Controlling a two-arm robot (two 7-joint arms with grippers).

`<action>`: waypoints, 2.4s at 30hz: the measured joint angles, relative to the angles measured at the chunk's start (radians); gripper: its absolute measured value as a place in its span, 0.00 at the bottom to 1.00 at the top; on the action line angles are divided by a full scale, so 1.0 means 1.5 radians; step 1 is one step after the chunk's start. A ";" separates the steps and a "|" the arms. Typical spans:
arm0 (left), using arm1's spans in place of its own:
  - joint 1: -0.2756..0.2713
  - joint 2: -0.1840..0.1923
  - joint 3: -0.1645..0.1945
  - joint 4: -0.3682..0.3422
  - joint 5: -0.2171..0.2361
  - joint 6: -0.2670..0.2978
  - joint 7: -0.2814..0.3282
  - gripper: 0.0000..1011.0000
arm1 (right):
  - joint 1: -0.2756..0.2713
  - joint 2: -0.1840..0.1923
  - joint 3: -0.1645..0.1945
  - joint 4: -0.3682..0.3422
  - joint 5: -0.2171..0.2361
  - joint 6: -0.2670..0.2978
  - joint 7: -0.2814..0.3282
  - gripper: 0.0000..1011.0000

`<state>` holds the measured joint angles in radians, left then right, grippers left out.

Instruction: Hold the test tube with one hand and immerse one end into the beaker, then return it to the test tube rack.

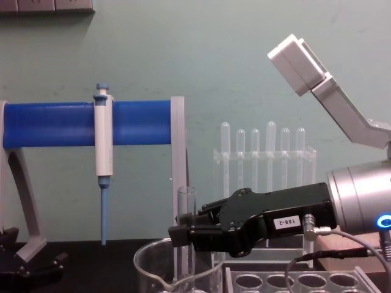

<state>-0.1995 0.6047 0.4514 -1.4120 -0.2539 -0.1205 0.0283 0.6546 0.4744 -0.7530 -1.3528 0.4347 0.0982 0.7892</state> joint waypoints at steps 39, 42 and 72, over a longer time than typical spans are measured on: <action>0.000 0.000 0.000 0.000 0.000 0.000 0.000 0.99 | 0.000 0.000 0.000 0.000 0.000 0.000 0.000 0.24; 0.000 0.000 0.000 0.000 0.000 0.000 0.000 0.99 | 0.000 0.000 0.000 0.000 0.000 0.000 0.000 0.24; 0.000 0.000 0.000 0.000 0.000 0.000 0.000 0.99 | 0.000 0.000 0.000 0.000 0.000 0.000 0.000 0.24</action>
<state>-0.1995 0.6047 0.4514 -1.4120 -0.2539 -0.1205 0.0283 0.6546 0.4744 -0.7530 -1.3528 0.4347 0.0981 0.7892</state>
